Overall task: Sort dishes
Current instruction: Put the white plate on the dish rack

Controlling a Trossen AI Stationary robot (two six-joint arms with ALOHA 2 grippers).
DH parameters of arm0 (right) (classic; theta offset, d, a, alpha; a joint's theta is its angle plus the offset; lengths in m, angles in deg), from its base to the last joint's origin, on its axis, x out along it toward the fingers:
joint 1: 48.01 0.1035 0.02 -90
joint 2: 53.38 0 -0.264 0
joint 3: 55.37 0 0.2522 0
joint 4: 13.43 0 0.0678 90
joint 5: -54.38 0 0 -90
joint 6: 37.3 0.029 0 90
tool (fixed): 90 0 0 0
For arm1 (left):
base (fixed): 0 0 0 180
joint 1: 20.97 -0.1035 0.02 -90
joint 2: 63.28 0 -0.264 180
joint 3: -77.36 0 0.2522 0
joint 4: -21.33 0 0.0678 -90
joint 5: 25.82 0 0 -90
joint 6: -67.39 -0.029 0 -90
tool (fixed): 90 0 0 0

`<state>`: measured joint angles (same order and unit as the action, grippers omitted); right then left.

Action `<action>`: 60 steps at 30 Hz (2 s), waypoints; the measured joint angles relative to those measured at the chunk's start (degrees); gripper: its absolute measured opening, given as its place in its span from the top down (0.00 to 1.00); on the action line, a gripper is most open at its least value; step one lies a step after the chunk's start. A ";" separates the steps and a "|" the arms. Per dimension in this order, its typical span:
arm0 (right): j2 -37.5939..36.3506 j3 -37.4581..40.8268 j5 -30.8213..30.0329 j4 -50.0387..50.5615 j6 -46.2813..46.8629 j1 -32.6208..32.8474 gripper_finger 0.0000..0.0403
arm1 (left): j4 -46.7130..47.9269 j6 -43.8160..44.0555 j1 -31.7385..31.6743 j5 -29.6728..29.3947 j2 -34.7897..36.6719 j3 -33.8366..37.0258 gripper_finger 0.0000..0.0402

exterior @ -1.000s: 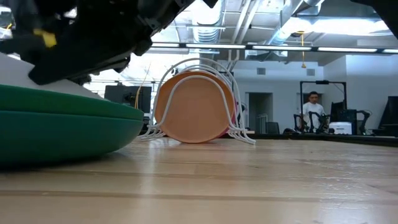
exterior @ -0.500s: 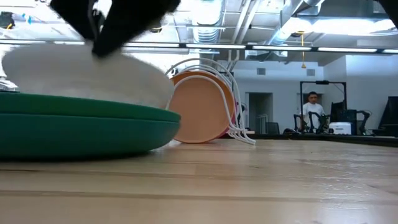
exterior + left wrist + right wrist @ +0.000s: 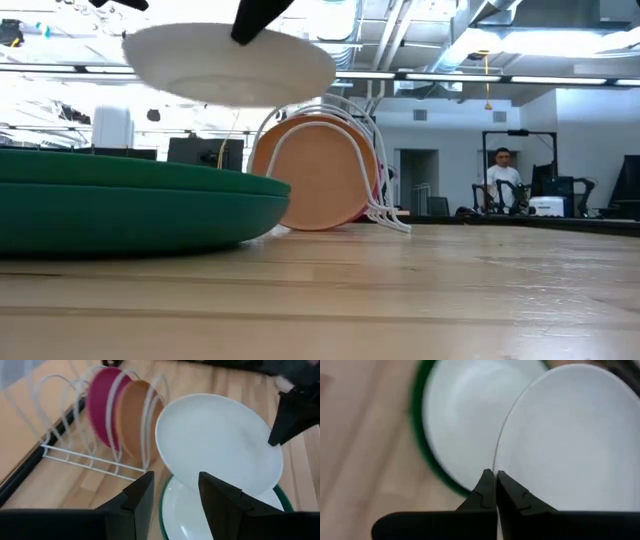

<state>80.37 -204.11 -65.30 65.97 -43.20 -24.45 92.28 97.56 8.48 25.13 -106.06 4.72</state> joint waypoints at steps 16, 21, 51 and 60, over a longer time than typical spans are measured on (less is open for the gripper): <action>-0.64 -0.02 -59.58 -0.10 -18.72 2.94 1.00 | -8.11 -3.97 0.22 -3.26 5.68 3.13 0.63; -0.53 -0.02 -60.38 -2.68 -24.76 2.69 1.00 | -8.09 -4.01 0.22 -3.43 5.67 3.13 0.63; -15.13 0.22 -53.49 -16.53 -11.15 20.49 1.00 | -8.12 -4.55 0.22 -3.44 5.66 3.13 0.63; -20.96 4.18 -46.84 21.56 40.91 28.11 1.00 | -8.78 -4.37 0.20 -3.46 5.44 3.13 0.63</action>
<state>59.41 -199.92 -112.14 87.52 -2.29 3.66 83.50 93.19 8.68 21.66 -100.62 7.86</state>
